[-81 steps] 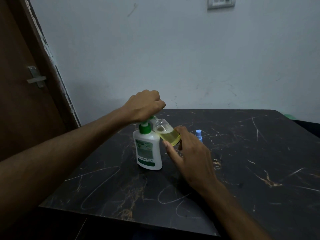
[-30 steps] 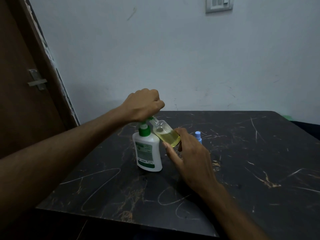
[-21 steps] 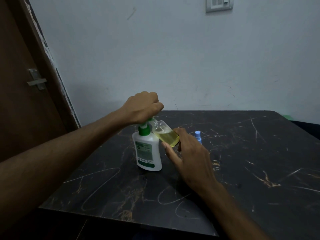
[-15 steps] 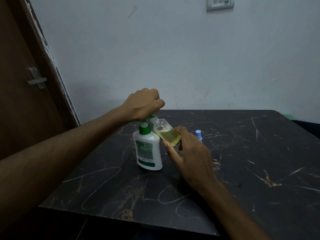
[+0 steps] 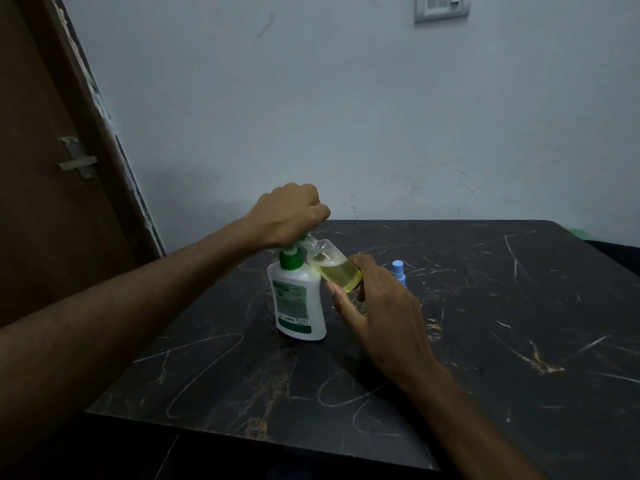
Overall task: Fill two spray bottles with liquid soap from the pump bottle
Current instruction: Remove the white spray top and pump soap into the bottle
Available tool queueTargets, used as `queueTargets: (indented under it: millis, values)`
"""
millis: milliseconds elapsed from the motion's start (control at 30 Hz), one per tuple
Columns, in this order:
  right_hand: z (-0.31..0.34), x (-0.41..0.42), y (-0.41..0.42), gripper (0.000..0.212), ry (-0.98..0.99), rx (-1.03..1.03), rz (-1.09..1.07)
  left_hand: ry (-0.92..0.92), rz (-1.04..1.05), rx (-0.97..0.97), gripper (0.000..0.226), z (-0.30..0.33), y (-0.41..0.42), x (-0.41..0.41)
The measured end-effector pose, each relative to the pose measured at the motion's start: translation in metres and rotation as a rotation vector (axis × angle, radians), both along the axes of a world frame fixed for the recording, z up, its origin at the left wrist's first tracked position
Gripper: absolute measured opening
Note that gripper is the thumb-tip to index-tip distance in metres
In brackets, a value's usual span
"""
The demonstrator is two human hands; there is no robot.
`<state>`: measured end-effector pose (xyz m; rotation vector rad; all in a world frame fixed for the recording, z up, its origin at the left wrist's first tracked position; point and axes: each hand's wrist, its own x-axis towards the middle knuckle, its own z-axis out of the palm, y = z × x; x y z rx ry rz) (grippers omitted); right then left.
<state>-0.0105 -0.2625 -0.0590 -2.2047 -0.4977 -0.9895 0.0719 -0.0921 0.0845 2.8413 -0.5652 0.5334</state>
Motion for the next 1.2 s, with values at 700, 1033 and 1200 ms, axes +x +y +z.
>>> queueTargets:
  millis: [700, 1033, 1200]
  values:
    - [0.002, -0.001, -0.001, 0.037, -0.011, 0.001, -0.006, 0.003, -0.011, 0.011, 0.035, 0.005, -0.003, -0.001]
    - [0.0, 0.001, -0.001, 0.037, -0.006, 0.015, 0.01, 0.013, -0.01, 0.014, 0.03, 0.008, -0.003, 0.003]
    - [0.0, 0.001, -0.001, 0.036, -0.01, -0.009, 0.004, 0.015, -0.016, 0.013, 0.033, 0.003, 0.0, 0.002]
